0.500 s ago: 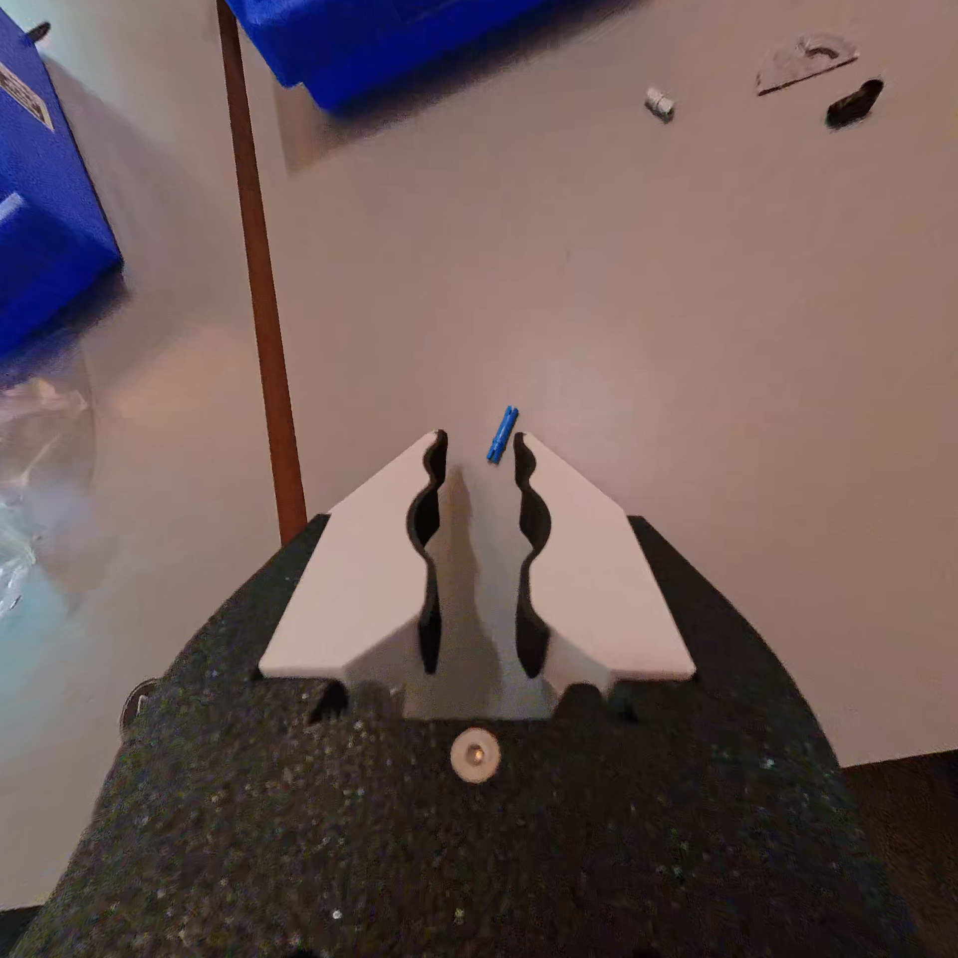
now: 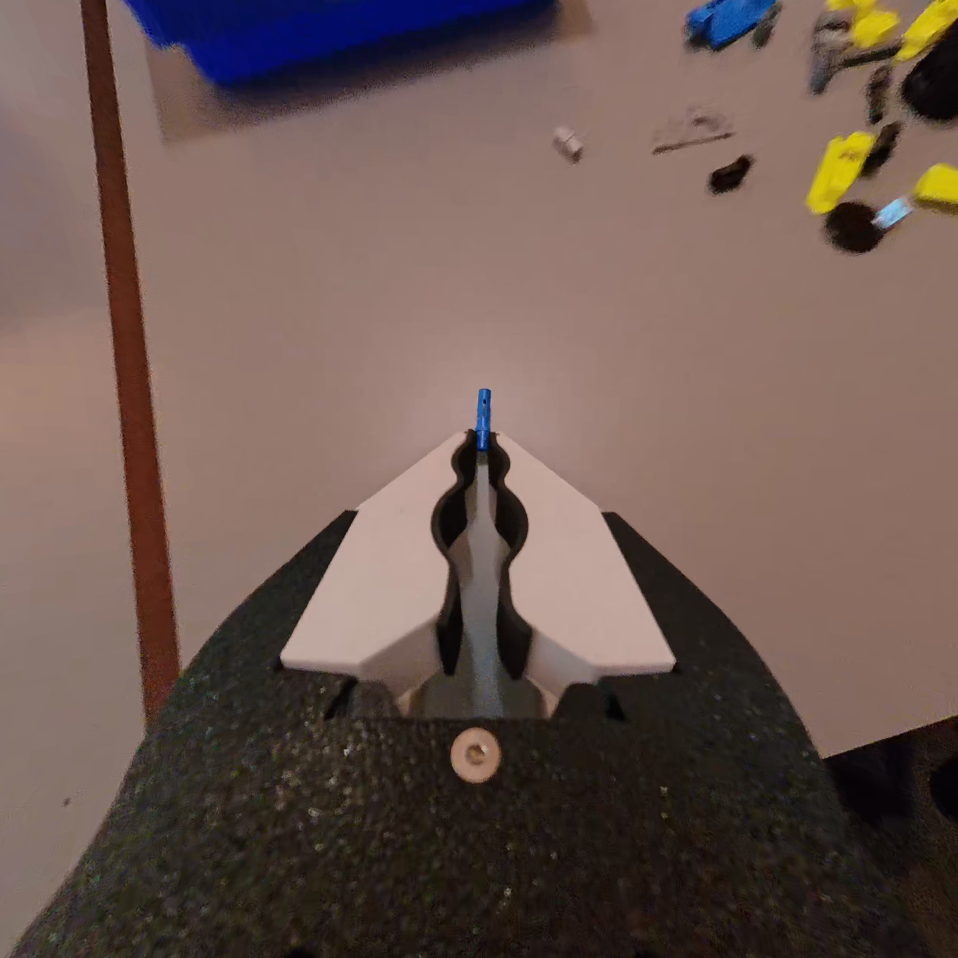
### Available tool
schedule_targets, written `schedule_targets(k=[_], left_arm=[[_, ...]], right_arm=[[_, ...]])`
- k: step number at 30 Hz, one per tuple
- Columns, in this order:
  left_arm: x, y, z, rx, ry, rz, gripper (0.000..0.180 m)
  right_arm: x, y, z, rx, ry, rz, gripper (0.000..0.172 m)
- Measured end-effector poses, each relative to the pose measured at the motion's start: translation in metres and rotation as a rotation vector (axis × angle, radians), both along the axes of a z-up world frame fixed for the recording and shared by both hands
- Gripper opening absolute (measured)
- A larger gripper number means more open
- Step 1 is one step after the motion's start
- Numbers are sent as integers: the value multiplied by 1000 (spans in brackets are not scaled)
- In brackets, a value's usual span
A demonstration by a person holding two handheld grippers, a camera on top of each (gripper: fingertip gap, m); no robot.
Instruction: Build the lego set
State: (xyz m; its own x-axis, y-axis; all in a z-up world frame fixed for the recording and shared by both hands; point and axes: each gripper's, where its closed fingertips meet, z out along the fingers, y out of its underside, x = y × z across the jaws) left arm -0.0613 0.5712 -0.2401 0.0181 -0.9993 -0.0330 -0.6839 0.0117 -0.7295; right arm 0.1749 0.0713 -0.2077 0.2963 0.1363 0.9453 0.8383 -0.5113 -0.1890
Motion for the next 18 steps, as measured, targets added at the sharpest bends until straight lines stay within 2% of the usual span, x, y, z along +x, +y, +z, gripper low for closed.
schedule_targets(k=[1, 3, 5, 8, 10, 12, 14, 18], left_arm=[[16, -29, 14, -3, -45, -38, 1], [51, -109, 41, -1, -104, -149, 1], [85, -206, 59, 21, -148, -323, 1], [126, -340, 66, 26, -177, -552, 1], [148, -405, 63, 13, -168, -652, 1], [170, -439, 56, 89, -144, -694, 1], [189, -459, 50, 148, -118, -720, 1], [213, -472, 43, 225, -43, -720, 1]], right_arm=[[0, 0, 0, -1, 1, -2, 13], [-1, 0, 0, -6, 2, -1, 13], [0, 0, -1, -15, -4, -5, 13], [-1, 1, -1, -25, -22, -5, 13], [-1, 1, -1, -26, -28, -9, 13], [-2, 1, -1, -31, -39, -9, 13], [-2, 2, -1, -32, -39, -6, 13], [-3, 3, -1, -44, -63, -10, 13]])
